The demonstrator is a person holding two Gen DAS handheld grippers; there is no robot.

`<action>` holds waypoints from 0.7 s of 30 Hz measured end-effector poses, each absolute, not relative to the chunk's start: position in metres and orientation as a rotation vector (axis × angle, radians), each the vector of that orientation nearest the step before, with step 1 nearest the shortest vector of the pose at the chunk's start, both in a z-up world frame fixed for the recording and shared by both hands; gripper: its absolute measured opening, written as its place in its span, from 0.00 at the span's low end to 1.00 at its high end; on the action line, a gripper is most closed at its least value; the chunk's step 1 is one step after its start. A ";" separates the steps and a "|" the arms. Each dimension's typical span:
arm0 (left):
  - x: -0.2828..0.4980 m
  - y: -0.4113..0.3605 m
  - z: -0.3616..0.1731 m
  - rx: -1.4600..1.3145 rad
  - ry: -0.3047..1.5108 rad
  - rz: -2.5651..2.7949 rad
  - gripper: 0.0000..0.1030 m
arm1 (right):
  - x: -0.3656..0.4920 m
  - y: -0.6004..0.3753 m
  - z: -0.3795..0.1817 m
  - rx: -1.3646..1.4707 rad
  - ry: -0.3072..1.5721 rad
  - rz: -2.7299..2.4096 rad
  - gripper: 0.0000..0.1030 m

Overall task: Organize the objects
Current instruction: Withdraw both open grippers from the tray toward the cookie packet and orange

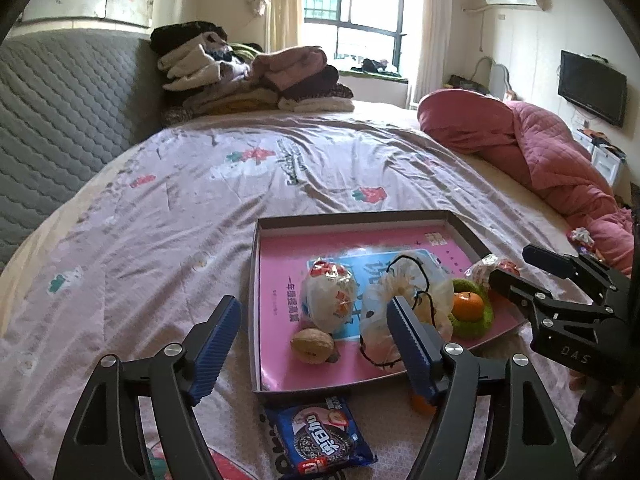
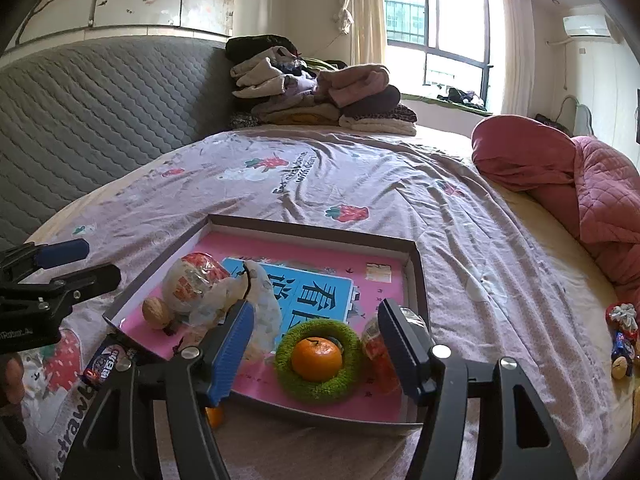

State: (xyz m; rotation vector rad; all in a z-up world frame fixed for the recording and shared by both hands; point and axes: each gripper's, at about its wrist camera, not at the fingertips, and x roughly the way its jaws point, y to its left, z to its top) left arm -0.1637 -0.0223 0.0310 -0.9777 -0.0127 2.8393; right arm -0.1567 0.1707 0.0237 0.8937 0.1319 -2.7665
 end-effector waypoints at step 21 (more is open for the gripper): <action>-0.140 -0.023 0.062 -0.872 -0.011 2.898 0.76 | -0.134 0.177 0.053 0.786 0.041 -2.793 0.69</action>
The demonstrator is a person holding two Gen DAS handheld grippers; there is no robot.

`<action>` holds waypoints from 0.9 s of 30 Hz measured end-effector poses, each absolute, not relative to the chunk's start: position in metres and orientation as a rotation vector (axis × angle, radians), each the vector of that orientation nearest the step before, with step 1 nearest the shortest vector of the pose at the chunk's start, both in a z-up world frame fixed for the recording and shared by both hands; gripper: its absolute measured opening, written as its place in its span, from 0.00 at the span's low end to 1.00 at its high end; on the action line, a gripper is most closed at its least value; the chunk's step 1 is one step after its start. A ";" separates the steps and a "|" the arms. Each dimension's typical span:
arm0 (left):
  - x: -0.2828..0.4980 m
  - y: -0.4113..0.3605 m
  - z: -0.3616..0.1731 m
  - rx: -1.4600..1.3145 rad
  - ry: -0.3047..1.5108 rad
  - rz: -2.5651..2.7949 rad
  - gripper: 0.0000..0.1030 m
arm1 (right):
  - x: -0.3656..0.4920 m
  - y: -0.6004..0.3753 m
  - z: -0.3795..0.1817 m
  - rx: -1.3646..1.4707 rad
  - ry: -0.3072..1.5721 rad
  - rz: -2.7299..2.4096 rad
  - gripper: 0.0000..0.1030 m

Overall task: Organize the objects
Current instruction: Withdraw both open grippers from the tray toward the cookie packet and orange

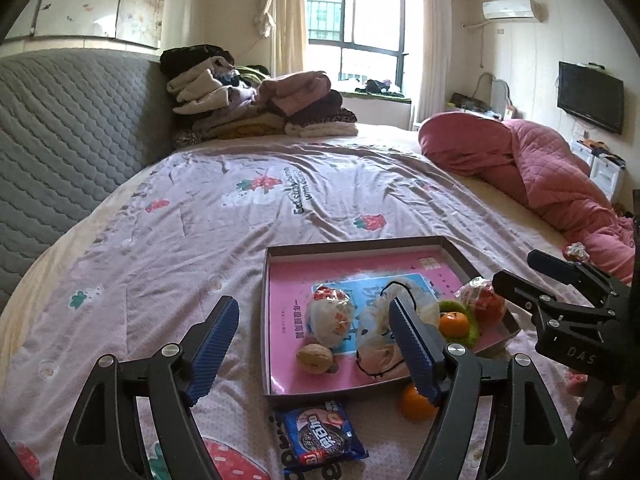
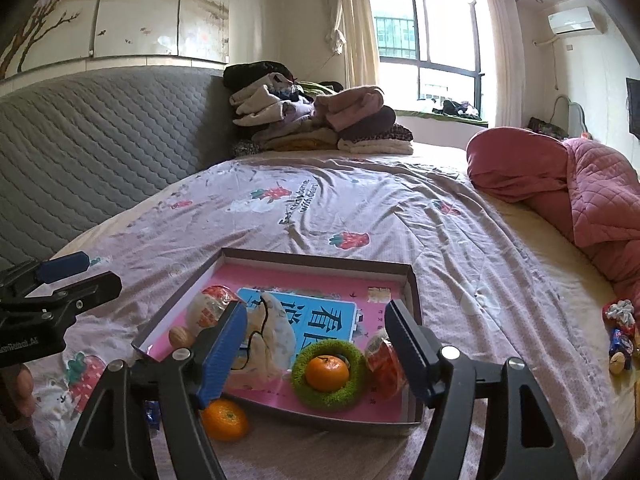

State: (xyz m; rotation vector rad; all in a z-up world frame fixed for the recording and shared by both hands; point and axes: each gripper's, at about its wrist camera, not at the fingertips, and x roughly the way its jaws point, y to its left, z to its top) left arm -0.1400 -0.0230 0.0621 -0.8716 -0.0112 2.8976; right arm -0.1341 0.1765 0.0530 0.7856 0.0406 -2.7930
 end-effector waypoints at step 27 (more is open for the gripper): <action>-0.101 -0.017 0.067 -0.890 -0.036 2.899 0.78 | -0.099 0.172 0.081 0.659 0.015 -2.799 0.69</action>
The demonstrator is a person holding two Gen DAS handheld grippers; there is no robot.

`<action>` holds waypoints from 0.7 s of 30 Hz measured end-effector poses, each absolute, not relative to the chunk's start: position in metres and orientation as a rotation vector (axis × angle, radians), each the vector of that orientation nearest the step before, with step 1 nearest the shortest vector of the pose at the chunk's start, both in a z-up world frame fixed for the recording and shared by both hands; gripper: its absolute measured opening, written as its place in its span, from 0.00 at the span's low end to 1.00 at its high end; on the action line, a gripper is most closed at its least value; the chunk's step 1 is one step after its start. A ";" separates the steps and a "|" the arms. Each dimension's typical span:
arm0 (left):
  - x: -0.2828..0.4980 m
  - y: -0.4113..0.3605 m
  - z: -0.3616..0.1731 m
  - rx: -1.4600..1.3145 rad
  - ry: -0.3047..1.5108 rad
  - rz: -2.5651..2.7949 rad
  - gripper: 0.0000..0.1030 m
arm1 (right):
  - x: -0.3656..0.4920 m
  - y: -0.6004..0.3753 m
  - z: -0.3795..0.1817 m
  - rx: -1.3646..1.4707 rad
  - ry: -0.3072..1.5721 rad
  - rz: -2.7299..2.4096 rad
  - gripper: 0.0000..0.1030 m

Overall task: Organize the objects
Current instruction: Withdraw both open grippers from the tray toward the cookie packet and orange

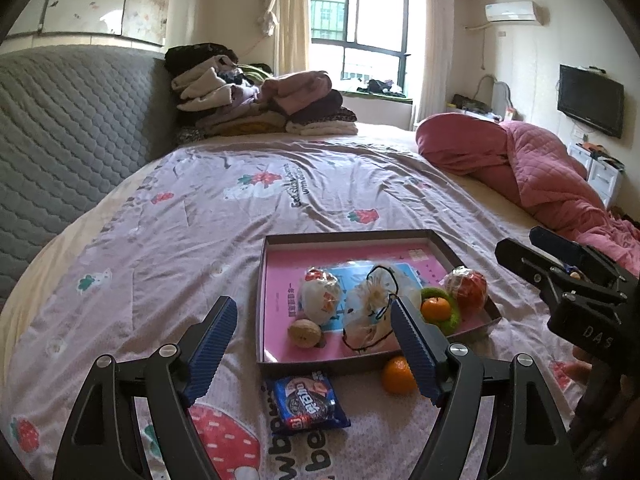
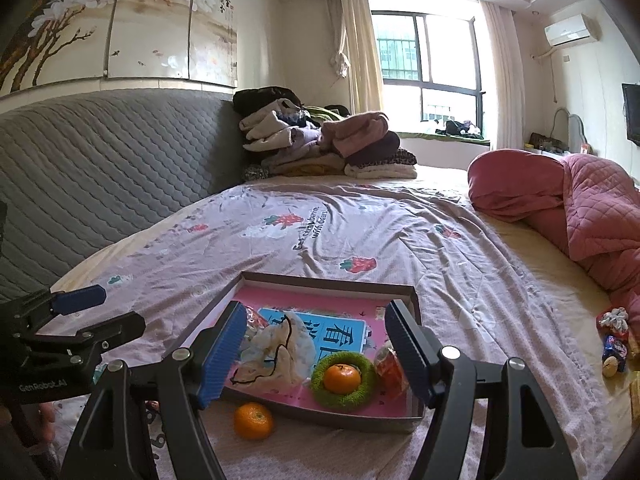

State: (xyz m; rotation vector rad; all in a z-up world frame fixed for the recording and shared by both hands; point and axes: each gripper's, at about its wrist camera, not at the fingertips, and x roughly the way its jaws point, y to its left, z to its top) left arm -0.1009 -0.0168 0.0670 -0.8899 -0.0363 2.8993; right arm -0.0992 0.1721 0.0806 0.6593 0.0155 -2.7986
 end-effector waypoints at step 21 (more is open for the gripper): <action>-0.087 -0.027 0.040 -0.998 -0.028 2.888 0.78 | -0.081 0.158 0.069 0.677 0.042 -2.759 0.69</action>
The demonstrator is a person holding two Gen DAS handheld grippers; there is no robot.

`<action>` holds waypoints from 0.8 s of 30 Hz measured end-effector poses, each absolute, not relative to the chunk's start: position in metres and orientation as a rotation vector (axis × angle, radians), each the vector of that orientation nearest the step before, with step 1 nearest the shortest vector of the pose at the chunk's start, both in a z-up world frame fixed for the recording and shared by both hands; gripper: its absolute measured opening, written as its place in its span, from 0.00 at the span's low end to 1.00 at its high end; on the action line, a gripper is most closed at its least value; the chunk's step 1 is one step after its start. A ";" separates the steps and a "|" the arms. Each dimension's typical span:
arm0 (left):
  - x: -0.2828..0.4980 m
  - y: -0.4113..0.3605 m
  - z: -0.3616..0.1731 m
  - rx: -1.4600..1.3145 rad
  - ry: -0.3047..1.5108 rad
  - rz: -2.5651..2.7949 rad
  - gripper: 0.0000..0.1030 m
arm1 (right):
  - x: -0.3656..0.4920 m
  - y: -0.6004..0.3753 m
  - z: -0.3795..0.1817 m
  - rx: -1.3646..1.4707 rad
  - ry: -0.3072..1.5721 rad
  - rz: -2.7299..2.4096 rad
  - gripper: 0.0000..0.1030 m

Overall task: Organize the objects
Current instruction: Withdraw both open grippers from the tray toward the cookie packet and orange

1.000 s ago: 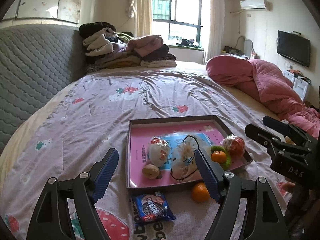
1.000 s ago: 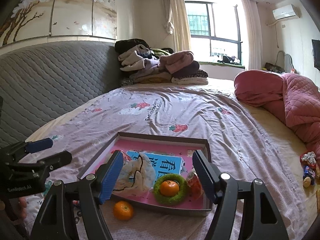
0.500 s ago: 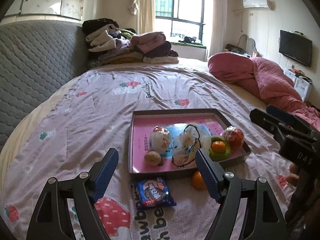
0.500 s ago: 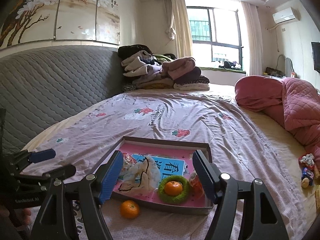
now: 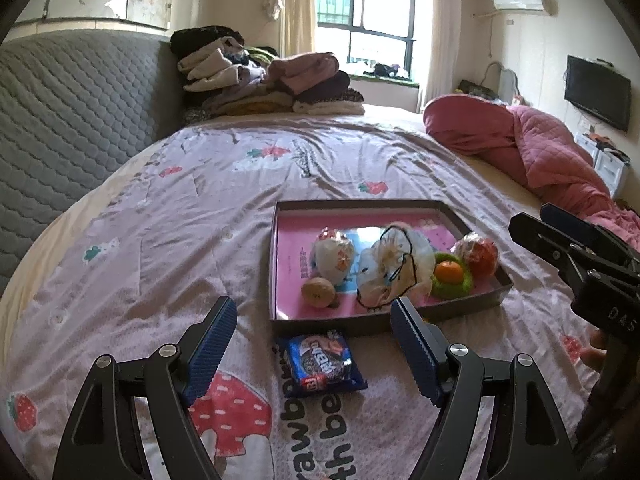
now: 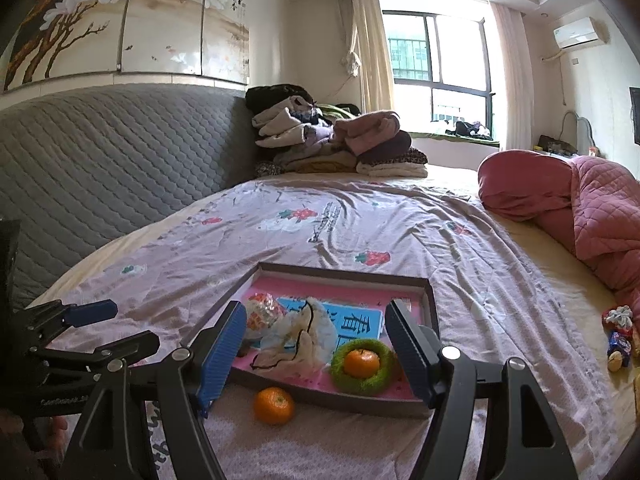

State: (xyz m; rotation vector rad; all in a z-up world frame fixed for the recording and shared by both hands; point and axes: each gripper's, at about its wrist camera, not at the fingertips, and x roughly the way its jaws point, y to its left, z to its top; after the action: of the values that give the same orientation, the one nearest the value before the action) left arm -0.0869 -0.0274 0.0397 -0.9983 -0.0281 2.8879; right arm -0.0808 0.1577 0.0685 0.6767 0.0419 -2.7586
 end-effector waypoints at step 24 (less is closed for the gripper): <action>-0.101 -0.019 -0.017 -1.282 0.008 2.771 0.78 | -0.089 0.138 0.020 0.899 0.128 -2.640 0.69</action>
State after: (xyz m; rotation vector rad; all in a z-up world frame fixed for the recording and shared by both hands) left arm -0.1015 -0.0188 -0.0169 -1.2817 0.0080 2.7707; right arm -0.0893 0.1380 0.0197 0.8991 0.1284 -2.6399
